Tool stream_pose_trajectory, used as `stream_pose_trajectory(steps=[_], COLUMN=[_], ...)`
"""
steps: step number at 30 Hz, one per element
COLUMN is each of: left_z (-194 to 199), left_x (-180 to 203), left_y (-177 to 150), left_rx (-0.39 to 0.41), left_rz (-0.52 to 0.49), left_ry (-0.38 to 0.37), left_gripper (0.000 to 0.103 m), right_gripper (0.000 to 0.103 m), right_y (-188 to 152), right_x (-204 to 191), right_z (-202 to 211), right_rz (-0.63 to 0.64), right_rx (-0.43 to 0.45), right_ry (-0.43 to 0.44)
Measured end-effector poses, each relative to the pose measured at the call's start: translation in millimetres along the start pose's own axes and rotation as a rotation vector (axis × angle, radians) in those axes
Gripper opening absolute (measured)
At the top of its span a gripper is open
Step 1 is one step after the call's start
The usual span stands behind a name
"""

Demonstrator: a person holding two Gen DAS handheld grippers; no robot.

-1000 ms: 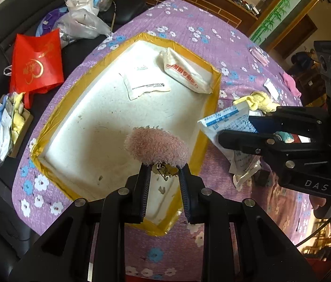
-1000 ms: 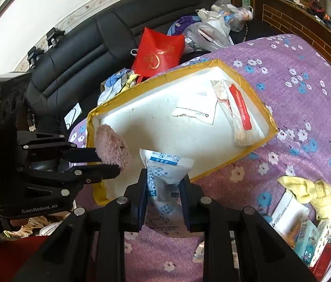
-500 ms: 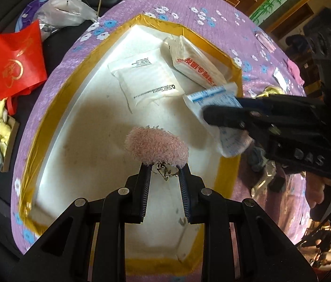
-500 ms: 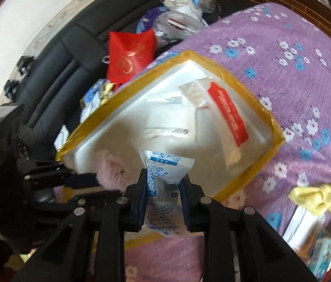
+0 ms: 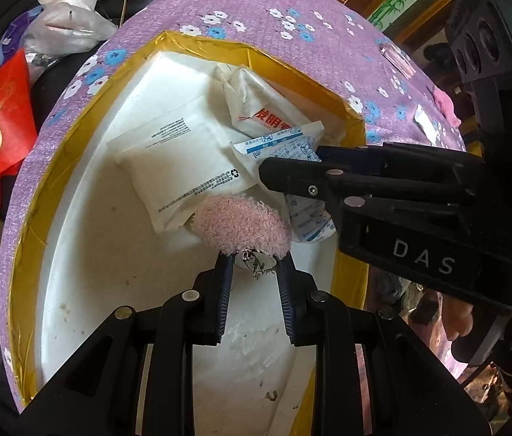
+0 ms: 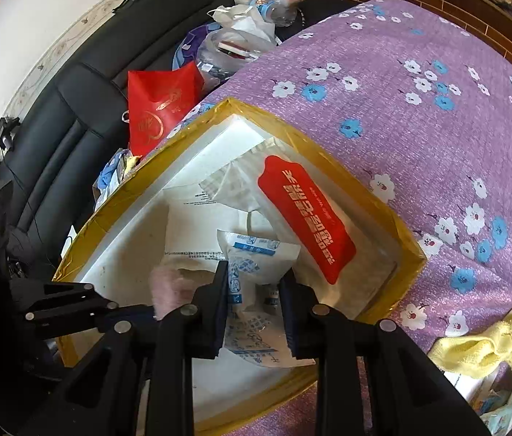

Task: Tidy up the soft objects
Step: 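Open left tool to drop the pink pad while right tool releases the sachet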

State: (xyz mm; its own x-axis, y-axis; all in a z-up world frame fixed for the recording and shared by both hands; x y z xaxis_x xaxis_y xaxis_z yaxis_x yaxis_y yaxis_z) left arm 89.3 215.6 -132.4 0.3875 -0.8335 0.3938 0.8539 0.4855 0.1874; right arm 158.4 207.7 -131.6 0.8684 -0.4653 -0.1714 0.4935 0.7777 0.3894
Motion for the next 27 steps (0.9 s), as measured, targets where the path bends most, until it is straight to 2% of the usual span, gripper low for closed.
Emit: stream_pose_trajectory(steps=[2, 5, 6, 7, 9, 13, 14, 16, 18, 21, 27], left_z=[0.0, 1.4, 1.7, 2.6, 4.5, 10.1, 11.5, 14.6, 20.1, 28.3, 43.1], left_x=[-0.7, -5.1, -6.9, -9.0, -11.6, -13.0, -13.4, -14.6, -15.3, -13.0, 5.8], left_y=[-0.8, -3.4, -4.5, -6.2, -10.3, -18.5, -21.6, -26.9, -32.7, -41.1, -56.4], left_rx=[-0.004, -0.008, -0.006, -0.004, -0.005, 0.003, 0.002, 0.003, 0.014, 0.021, 0.052], left_rz=[0.009, 0.027, 0.027, 0.026, 0.026, 0.032, 0.035, 0.041, 0.051, 0.068, 0.081], left_ry=[0.001, 0.017, 0.031, 0.044, 0.059, 0.077, 0.08, 0.091, 0.096, 0.09, 0.071], left_gripper=[0.029, 0.038, 0.04, 0.04, 0.04, 0.041, 0.042, 0.051, 0.051, 0.051, 0.051], right_gripper=[0.029, 0.035, 0.04, 0.046, 0.05, 0.054, 0.056, 0.061, 0.063, 0.074, 0.075], right_y=[-0.7, -2.1, -3.8, -4.6, -6.3, -12.6, -14.1, -19.7, -26.8, -44.3, -101.6], right_x=[0.3, -1.1, -1.2, -2.3, -3.6, -4.1, -3.8, -4.6, -7.8, -14.1, -9.2], right_z=[0.4, 3.5, 7.0, 9.3, 15.9, 39.0, 43.7, 56.9, 68.6, 85.5, 102.8], right_rz=[0.001, 0.008, 0.013, 0.016, 0.027, 0.021, 0.018, 0.011, 0.015, 0.037, 0.029], right_rx=[0.001, 0.007, 0.008, 0.012, 0.026, 0.066, 0.073, 0.09, 0.102, 0.102, 0.05], right_ry=[0.0, 0.005, 0.004, 0.012, 0.017, 0.035, 0.036, 0.041, 0.057, 0.075, 0.101])
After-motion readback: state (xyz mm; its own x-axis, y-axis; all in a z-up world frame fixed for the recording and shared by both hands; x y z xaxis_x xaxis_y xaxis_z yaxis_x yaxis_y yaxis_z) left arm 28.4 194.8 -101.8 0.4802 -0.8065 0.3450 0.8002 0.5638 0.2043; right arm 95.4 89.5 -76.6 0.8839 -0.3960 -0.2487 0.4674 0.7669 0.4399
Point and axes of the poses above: each gripper's, at about its wrist camera, not at the fingertips, and z roughly against the way its jaws point, x to its right, y to its top, the point moved 10 cm from there along -z, roughly the way its jaws point, and after that the axes turned 10 degrees about z, right-handed, at the moved point
